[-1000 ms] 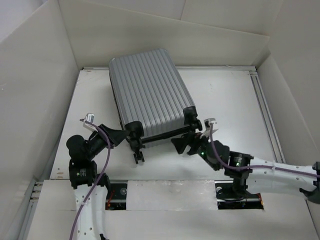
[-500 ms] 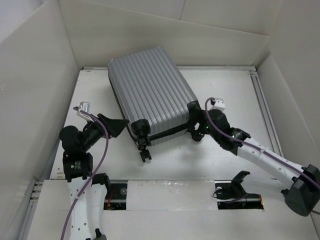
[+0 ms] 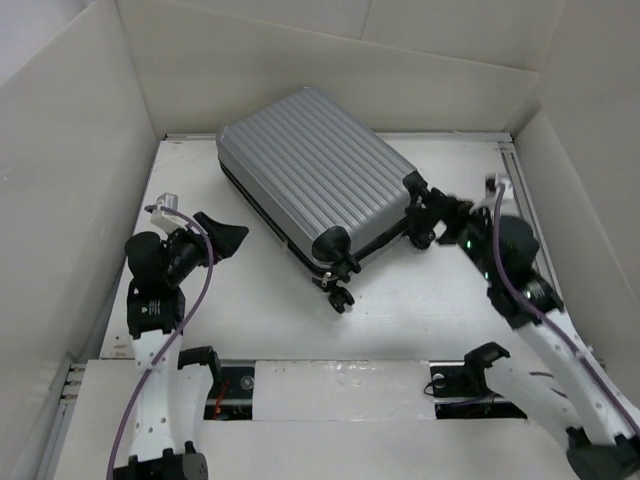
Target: Pack the luggage
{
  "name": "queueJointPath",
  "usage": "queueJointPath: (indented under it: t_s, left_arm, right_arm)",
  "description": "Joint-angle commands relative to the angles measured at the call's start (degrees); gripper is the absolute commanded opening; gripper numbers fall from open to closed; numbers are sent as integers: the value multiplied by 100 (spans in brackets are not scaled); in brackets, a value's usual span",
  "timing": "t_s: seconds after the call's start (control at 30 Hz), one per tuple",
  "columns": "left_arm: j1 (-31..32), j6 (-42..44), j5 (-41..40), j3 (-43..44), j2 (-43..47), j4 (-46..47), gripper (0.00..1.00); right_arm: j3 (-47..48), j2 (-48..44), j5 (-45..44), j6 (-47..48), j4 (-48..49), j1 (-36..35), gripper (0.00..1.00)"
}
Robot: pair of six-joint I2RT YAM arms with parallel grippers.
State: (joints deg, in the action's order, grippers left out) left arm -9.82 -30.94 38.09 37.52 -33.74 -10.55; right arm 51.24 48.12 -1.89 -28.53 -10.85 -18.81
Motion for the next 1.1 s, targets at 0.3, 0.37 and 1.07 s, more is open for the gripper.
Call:
queueJointPath:
  t_s: [0.3,0.37,1.07]
  left_arm:
    - [7,-80,209,-132,-274,756,76]
    - [7,-9,147,-8,-274,660,77]
    - [7,730,1217,-114,130,202,51]
  right_arm:
    - [-969,125,892,1022,347,-3224,99]
    - [-443,652,665,1270,233,-3594,99]
    - [-24,1466,-1217,850,-243,-4526,1]
